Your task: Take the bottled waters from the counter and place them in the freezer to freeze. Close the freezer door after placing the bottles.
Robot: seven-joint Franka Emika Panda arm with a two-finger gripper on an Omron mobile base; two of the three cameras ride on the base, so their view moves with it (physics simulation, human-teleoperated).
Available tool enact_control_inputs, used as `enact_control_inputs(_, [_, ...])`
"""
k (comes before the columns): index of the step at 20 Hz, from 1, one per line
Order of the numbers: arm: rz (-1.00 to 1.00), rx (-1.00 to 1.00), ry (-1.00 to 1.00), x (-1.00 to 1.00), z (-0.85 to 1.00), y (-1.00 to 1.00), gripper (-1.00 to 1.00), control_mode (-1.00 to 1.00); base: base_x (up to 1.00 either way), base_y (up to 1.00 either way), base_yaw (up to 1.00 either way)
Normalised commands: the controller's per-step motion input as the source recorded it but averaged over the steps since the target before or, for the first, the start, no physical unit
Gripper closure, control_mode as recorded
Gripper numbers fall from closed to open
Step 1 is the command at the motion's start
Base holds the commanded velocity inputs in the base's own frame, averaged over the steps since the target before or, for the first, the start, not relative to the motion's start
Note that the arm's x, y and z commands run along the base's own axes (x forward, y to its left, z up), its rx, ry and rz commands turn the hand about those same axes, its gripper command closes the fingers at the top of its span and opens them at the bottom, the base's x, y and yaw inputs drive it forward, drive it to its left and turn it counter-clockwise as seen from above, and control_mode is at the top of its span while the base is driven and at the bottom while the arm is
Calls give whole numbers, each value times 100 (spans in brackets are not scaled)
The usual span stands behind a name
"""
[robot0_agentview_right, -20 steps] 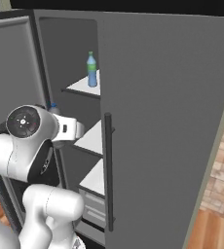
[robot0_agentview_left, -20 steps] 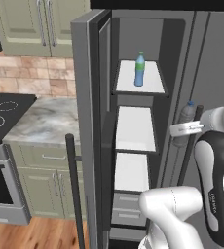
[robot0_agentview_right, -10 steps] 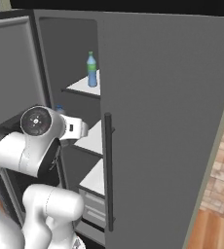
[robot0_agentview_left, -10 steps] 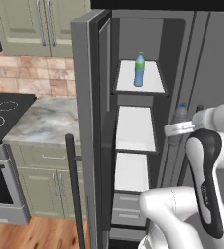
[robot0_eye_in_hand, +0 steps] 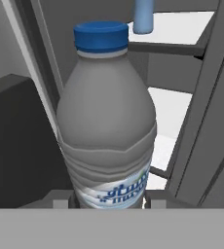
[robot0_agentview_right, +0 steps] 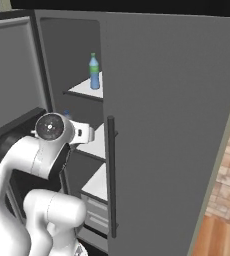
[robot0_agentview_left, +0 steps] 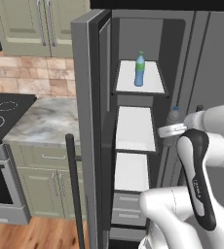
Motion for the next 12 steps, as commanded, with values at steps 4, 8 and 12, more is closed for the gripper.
enact_control_inputs(4, [0, 0, -10, 23, -45, 24, 100, -100, 0, 0, 0])
enact_control_inputs(8, [0, 0, -7, 22, -41, 21, 100, -100, 0, 0, 0])
enact_control_inputs(12, [0, 0, -5, 22, -41, 17, 100, -100, 0, 0, 0])
